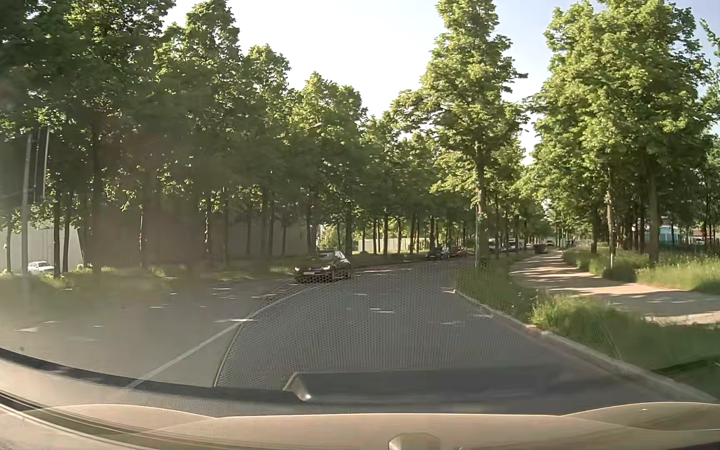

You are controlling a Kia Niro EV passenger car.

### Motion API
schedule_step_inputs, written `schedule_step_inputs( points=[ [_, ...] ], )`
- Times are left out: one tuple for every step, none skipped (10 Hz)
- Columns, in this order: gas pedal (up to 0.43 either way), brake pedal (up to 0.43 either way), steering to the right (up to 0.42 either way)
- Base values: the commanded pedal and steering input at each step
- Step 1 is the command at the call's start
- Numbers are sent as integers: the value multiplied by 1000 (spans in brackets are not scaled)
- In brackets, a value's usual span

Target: Follow the waypoints while adhering to traffic rules and regulations

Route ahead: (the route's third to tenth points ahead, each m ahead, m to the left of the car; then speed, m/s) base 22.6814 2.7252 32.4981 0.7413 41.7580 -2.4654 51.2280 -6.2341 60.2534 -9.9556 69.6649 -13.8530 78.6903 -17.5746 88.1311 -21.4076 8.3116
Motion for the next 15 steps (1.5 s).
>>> schedule_step_inputs(
  points=[
    [177, 0, 8],
    [177, 0, 7],
    [169, 0, 7],
    [138, 0, 7],
    [130, 0, 7],
    [87, 0, 7],
    [79, 0, 7],
    [79, 0, 7],
    [79, 0, 9],
    [79, 0, 11],
    [79, 0, 15],
    [79, 0, 20],
    [79, 0, 23],
    [79, 0, 26],
    [67, 0, 27]
  ],
)
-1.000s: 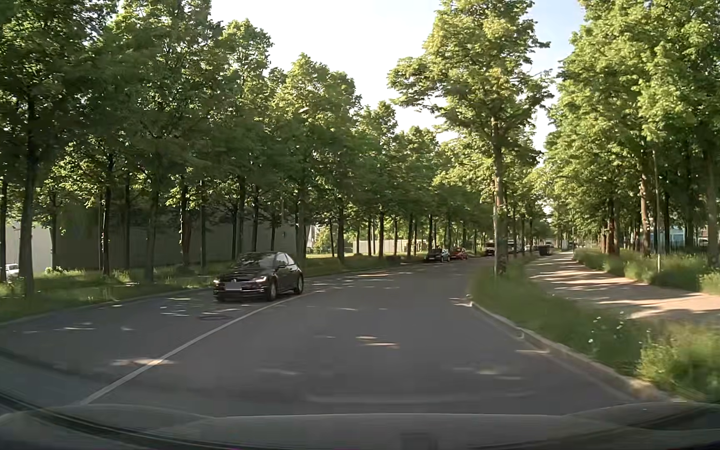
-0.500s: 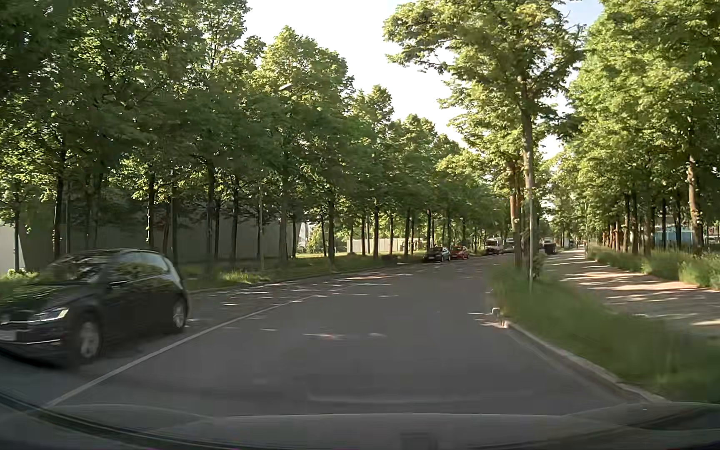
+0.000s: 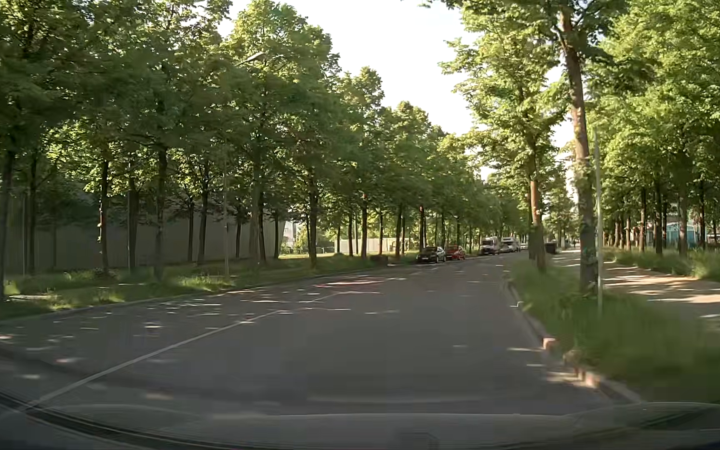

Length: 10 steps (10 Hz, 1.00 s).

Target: Follow the waypoints while adhering to traffic rules and regulations

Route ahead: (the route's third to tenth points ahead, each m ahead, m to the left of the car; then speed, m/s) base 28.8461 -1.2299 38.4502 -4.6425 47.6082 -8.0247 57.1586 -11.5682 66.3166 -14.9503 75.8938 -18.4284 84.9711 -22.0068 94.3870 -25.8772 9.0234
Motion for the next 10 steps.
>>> schedule_step_inputs(
  points=[
    [59, 0, 31],
    [59, 0, 35],
    [59, 0, 39],
    [59, 0, 44],
    [59, 0, 52],
    [79, 0, 55],
    [110, 0, 55],
    [150, 0, 58],
    [197, 0, 62],
    [197, 0, 62]
  ],
)
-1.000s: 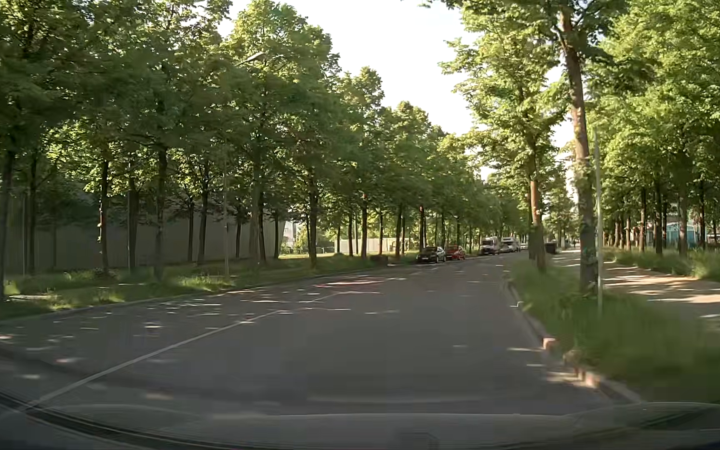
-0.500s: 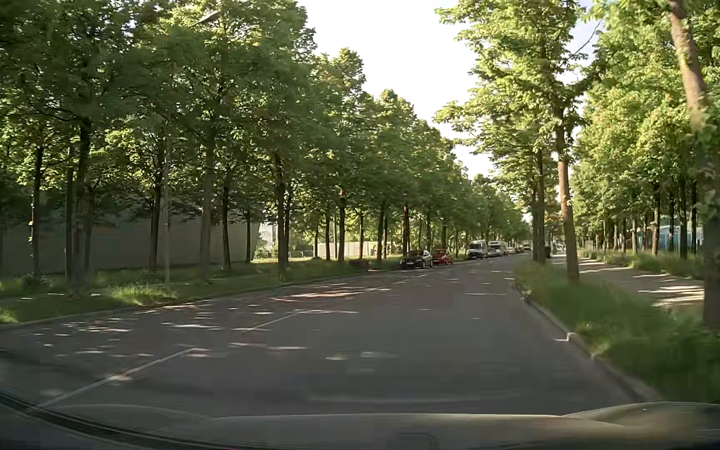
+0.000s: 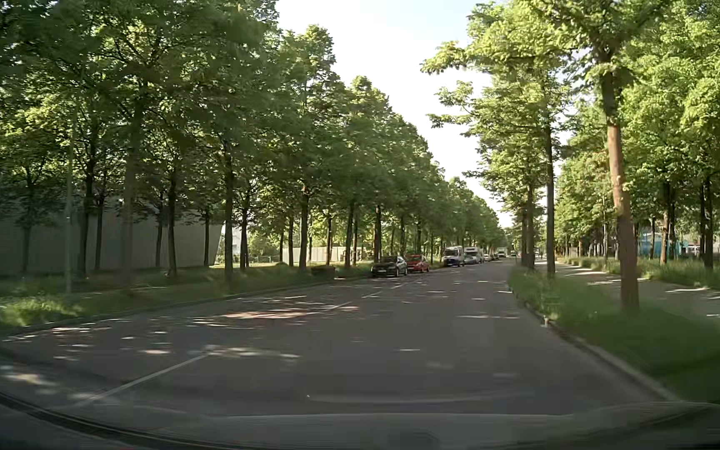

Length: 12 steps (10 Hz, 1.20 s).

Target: Follow the waypoints while adhering to traffic rules and regulations

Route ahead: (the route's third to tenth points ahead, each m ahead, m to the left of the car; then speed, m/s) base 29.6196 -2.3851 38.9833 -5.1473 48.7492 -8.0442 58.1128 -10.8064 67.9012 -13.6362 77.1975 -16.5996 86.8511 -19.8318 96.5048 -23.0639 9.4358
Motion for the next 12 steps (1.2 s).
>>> schedule_step_inputs(
  points=[
    [197, 0, 61],
    [197, 0, 62],
    [197, 0, 62],
    [197, 0, 63],
    [197, 0, 63],
    [197, 0, 63],
    [197, 0, 63],
    [197, 0, 60],
    [197, 0, 56],
    [169, 0, 53],
    [157, 0, 49],
    [157, 0, 46]
  ],
)
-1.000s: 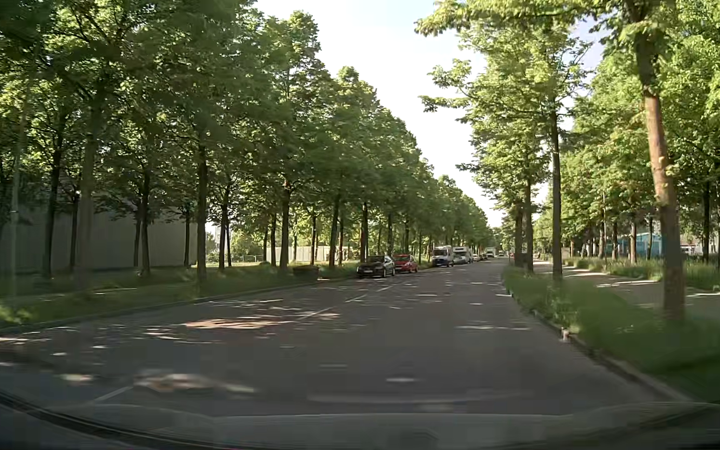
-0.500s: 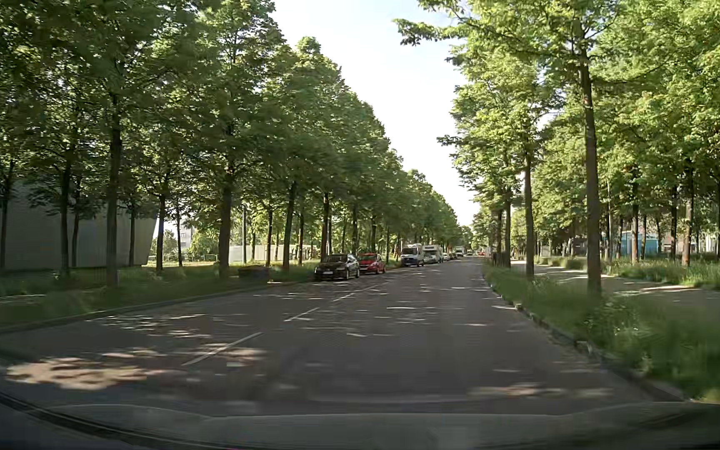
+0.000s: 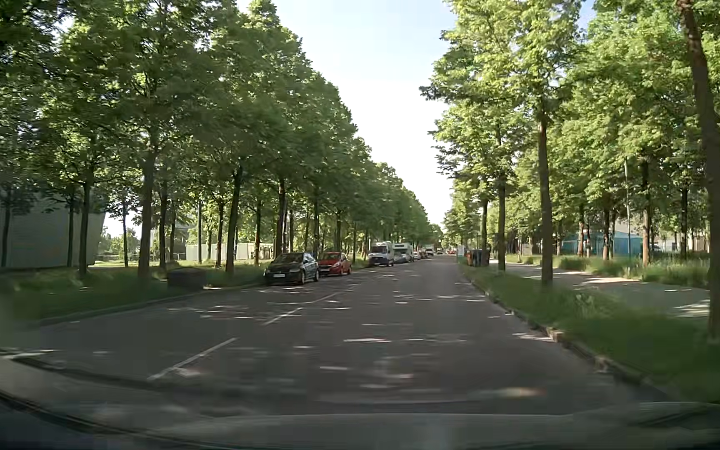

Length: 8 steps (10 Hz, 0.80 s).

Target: Follow the waypoints while adhering to traffic rules and regulations

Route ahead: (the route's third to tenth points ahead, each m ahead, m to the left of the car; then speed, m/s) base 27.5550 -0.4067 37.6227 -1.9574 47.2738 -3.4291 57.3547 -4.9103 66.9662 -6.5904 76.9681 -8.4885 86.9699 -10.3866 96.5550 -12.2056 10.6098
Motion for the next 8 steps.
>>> schedule_step_inputs(
  points=[
    [150, 0, 44],
    [138, 0, 41],
    [138, 0, 39],
    [138, 0, 37],
    [138, 0, 35],
    [138, 0, 30],
    [138, 0, 26],
    [138, 0, 23]
  ],
)
